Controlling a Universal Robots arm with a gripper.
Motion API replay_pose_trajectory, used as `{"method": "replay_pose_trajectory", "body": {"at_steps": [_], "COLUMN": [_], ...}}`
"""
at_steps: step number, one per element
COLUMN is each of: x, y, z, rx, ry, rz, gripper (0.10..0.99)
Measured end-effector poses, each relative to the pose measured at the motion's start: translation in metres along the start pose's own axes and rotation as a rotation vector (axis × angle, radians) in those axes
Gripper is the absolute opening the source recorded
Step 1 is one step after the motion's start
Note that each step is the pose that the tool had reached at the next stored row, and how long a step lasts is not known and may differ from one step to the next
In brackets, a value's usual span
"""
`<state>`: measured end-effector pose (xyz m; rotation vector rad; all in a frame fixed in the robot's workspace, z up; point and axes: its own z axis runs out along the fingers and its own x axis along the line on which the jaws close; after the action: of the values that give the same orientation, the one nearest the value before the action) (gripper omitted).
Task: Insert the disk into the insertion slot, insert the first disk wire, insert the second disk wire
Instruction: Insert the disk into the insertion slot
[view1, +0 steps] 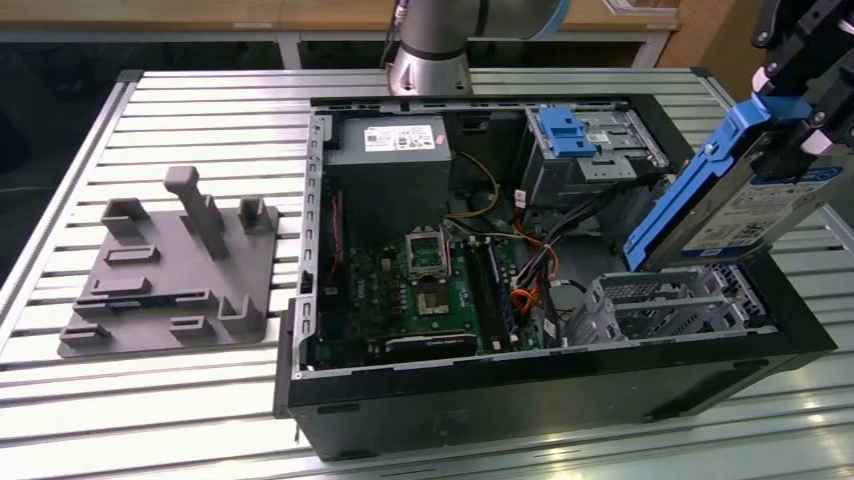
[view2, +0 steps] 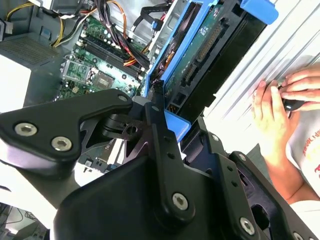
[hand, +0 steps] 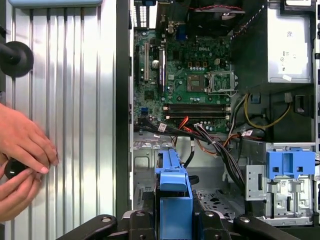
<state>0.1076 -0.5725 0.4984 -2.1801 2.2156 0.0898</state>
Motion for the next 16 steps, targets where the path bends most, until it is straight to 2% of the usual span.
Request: {"method": "replay_pose_trajectory", "body": {"at_steps": [8,11,16], "x": [-0.0007,-0.0025,-0.0031], "y": [-0.0013,-0.0048,-0.0066], "z": [0.0018,0.0054,0.0143], "rx": [0.000,-0.001,-0.006], "ry": [0.0003,0.0004,0.0001], "rz": [0.000,0.000,0.007], "gripper": [0.365,0.365,0.365]}}
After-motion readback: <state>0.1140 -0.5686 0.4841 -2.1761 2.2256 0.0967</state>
